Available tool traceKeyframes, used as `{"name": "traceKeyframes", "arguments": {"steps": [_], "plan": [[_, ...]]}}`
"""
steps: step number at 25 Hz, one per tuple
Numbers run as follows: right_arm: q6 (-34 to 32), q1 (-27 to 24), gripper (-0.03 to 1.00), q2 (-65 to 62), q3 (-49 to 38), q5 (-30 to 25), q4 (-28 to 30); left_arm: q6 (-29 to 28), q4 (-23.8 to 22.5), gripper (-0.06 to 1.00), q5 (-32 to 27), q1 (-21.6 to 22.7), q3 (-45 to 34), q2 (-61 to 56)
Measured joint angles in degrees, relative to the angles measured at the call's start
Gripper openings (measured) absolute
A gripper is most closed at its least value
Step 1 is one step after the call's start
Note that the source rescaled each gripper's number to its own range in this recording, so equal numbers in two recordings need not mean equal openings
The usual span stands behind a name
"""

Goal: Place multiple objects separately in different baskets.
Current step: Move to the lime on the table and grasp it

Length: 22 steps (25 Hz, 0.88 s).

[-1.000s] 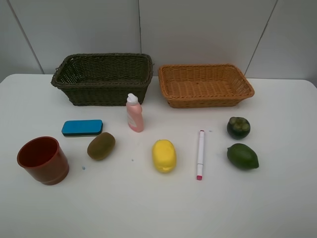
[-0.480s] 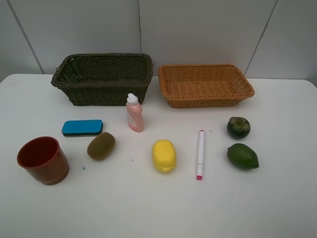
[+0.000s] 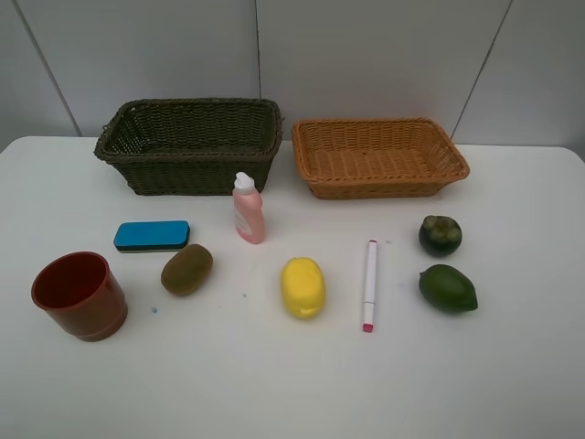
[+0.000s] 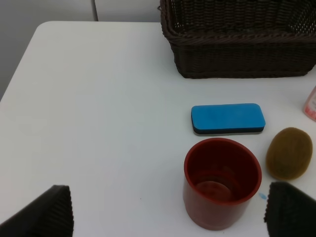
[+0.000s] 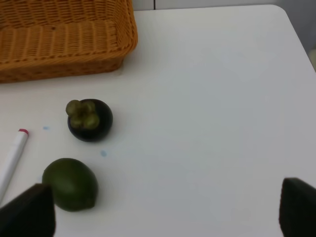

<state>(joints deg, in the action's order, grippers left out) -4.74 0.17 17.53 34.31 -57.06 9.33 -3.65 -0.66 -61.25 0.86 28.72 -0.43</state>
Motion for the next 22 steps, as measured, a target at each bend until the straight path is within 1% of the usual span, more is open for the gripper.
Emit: {"name": "traceKeyframes", "arguments": {"steps": [3,8,10,15,22], "plan": [[0.00,0.00,0.99,7.90,2.41,2.38,0.07,0.00,0.00,1.00,0.00,0.00,0.00,0.00],[1.00,0.00,0.99,21.47,5.62,3.62,-0.61,0.00,0.00,1.00,0.00,0.00,0.00,0.00],[4.27,0.00,0.99,26.37,5.95,3.68,-2.01,0.00,0.00,1.00,0.00,0.00,0.00,0.00],[14.44,0.00,0.99,37.60,5.99,3.80,-7.63,0.00,0.00,1.00,0.00,0.00,0.00,0.00],[22.54,0.00,0.99,46.03,5.99,7.07,-15.00,0.00,0.00,1.00,0.00,0.00,0.00,0.00]]}}
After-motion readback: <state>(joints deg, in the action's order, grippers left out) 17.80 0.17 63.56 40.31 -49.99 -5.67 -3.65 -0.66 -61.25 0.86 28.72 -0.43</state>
